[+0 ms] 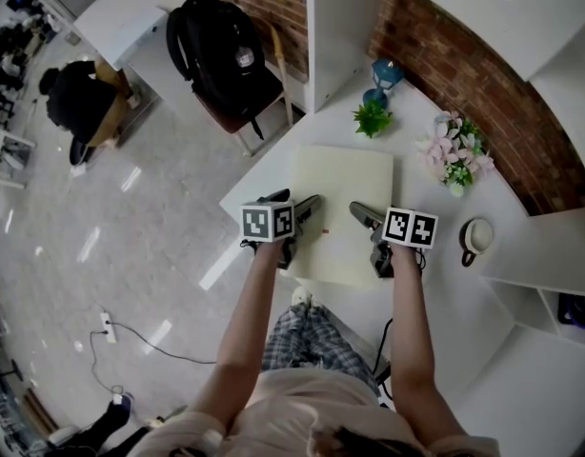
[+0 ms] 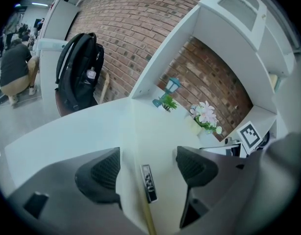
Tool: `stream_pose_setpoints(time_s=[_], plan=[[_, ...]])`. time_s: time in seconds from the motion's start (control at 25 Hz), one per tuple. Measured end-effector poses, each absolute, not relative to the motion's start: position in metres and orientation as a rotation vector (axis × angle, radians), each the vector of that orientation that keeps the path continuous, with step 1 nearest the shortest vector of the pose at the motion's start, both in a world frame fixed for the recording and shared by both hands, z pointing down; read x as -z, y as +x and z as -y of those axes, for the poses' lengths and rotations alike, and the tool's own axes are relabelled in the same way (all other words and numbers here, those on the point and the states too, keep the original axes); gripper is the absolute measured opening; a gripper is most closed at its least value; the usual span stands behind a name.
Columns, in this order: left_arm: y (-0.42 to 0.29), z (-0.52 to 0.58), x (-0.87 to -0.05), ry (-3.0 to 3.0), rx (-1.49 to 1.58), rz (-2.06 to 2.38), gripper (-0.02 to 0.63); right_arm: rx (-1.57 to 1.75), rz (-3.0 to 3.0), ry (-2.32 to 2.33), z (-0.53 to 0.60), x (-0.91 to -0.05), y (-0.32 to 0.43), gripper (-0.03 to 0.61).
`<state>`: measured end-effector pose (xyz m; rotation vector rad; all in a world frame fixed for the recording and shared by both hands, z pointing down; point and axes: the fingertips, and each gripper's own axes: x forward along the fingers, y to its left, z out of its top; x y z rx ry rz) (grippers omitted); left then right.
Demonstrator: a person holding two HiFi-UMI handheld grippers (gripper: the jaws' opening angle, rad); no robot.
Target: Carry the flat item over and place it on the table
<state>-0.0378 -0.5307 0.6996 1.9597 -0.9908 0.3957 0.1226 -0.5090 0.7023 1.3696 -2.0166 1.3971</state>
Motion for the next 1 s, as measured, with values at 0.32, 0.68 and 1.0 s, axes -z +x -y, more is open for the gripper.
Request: stream_pose_setpoints(time_s=[0.32, 0.68, 1.0], plan=[[-0.053, 0.529, -0.665, 2.035, -0.345, 1.049, 0.350, -1.337, 2.162, 1.439, 0.505, -0.660, 0.130, 0.497], [-0.073, 0.513, -0.552, 2.284, -0.144, 1.208, 0.244, -0.895, 2.502, 1.700, 0.481, -0.534, 0.160, 0.300], [-0.086, 0.473, -0.469, 2.478, -0.022, 1.374, 0.104, -0.482, 2.540, 1.882, 0.438, -0.459, 0.183, 0.131]])
